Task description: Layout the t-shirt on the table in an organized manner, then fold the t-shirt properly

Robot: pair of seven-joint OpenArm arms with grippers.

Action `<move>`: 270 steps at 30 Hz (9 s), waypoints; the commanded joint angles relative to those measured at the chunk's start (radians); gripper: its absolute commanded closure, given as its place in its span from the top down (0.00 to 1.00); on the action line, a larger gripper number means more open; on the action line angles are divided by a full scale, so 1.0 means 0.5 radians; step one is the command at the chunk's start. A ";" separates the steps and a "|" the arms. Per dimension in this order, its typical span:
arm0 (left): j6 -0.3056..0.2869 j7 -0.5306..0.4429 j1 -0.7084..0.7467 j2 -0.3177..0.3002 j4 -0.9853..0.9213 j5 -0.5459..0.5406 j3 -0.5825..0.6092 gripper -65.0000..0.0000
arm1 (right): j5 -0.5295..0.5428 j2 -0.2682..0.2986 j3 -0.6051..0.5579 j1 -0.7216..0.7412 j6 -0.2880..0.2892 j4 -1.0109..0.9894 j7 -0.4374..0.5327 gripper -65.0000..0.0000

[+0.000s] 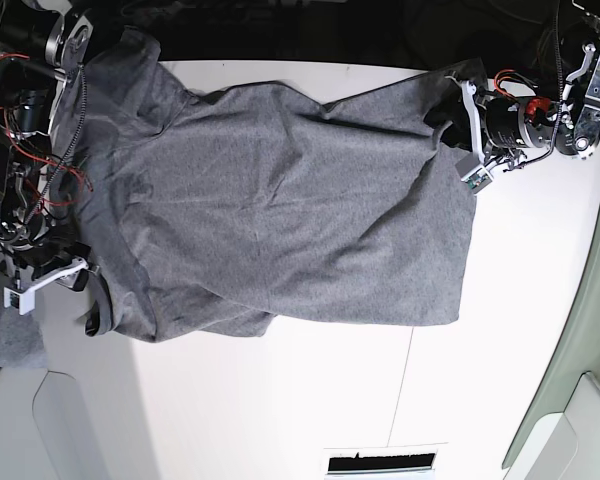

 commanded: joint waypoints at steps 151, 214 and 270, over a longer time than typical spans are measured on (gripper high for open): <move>-0.016 0.408 -0.266 0.084 -0.180 -0.565 -0.005 0.41 | 0.355 -0.272 -0.164 -1.020 0.066 0.896 -0.377 0.18; 1.212 -0.488 -1.683 0.370 -1.091 1.115 0.790 0.00 | 0.309 -0.195 -0.163 -1.090 0.066 0.995 -0.428 0.18; 0.692 -0.327 -1.157 0.670 -1.043 0.560 0.788 0.47 | -0.089 -0.174 -0.590 0.076 -0.115 -0.014 -0.143 0.37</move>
